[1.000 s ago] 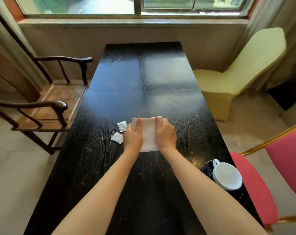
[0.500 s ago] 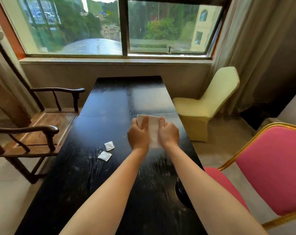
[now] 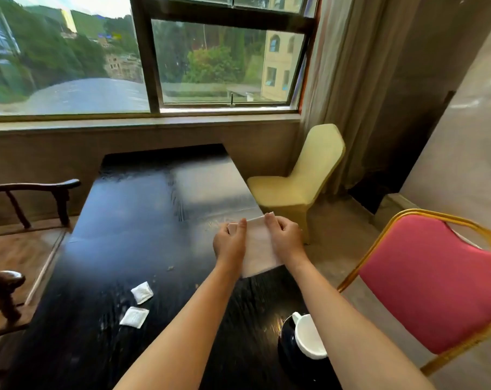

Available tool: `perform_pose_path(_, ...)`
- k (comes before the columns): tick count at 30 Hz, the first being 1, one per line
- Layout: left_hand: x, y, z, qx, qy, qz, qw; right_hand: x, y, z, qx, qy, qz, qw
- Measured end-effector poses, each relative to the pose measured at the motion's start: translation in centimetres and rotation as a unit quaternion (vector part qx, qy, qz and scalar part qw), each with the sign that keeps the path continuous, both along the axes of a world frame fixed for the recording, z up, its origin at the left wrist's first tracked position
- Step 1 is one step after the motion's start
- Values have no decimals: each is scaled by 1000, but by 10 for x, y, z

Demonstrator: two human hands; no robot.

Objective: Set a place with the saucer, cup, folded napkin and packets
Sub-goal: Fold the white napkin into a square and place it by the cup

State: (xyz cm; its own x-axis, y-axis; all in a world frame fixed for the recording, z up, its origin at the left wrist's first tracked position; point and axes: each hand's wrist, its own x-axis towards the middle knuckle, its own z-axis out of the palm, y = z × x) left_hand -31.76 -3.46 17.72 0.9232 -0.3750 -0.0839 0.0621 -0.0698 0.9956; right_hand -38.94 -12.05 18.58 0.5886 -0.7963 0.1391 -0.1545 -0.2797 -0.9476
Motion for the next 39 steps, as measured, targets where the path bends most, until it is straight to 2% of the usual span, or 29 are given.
perform_pose_path(4, 4, -21, -4, 11, -9, 1, 1000, 6, -13, -7, -29, -11, -62, 998)
perform_pose_path(9, 14, -39, -14, 21, -31, 3, 999, 18, -29, -21, -50, -12, -72, 996)
perform_pose_path(14, 24, -58, -31, 75, -75, 3, 994, 30, -51, -45, -75, 5, -69, 995)
perform_pose_path(17, 30, -72, -51, 92, -31, -12, 995, 36, -66, -66, -69, 20, -60, 996)
perform_pose_path(20, 32, -86, -79, 51, 73, -30, 996, 37, -87, -90, -44, 66, -58, 995)
perform_pose_path(24, 24, -95, -122, 72, 165, -106, 978, 32, -121, -124, -17, 129, -68, 989)
perform_pose_path(28, 14, -109, -156, 110, 156, -61, 980, 27, -144, -162, 37, 232, -1, 972)
perform_pose_path(32, 11, -127, -182, 151, 178, -29, 972, 19, -160, -193, 101, 281, 55, 953)
perform_pose_path(36, 10, -138, -206, 194, 201, -48, 959, 13, -170, -217, 95, 318, 89, 939)
perform_pose_path(39, 7, -141, -221, 215, 182, -66, 957, 13, -174, -232, 98, 345, 107, 927)
